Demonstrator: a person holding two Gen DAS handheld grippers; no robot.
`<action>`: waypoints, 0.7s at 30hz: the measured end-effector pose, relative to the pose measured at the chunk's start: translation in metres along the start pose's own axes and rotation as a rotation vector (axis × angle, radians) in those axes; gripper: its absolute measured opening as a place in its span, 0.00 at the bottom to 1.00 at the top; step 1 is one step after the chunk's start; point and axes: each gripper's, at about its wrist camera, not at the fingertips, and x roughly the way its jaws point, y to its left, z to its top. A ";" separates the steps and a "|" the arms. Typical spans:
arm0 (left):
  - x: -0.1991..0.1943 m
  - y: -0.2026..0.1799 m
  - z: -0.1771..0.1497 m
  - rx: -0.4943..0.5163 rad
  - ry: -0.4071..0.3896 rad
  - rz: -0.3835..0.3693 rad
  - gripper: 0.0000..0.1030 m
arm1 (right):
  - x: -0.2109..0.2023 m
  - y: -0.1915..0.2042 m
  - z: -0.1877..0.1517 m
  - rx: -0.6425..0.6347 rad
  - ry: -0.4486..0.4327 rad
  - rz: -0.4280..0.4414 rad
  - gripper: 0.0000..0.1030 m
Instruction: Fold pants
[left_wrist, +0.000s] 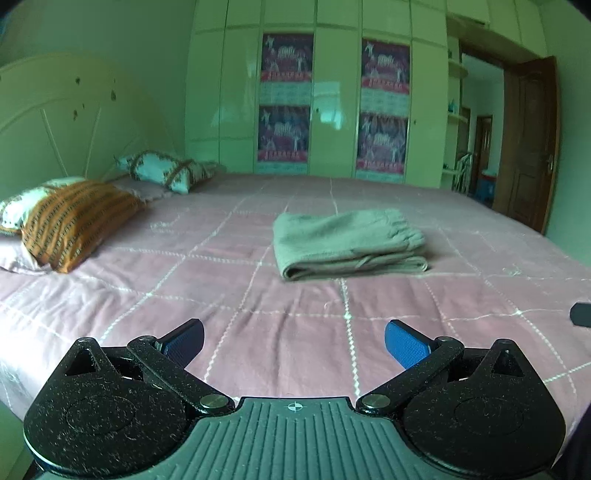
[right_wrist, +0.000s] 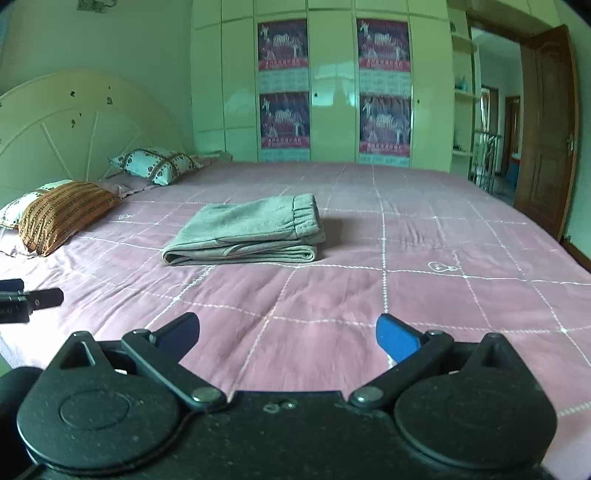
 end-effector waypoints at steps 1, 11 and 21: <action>-0.006 -0.003 0.002 0.008 -0.002 -0.013 1.00 | -0.003 -0.001 -0.002 0.012 -0.002 -0.001 0.94; -0.062 -0.035 0.029 0.061 -0.100 -0.045 1.00 | -0.055 0.022 0.026 -0.017 -0.075 0.013 0.89; -0.058 -0.029 0.031 0.023 -0.097 -0.054 1.00 | -0.052 0.022 0.029 0.000 -0.077 -0.011 0.89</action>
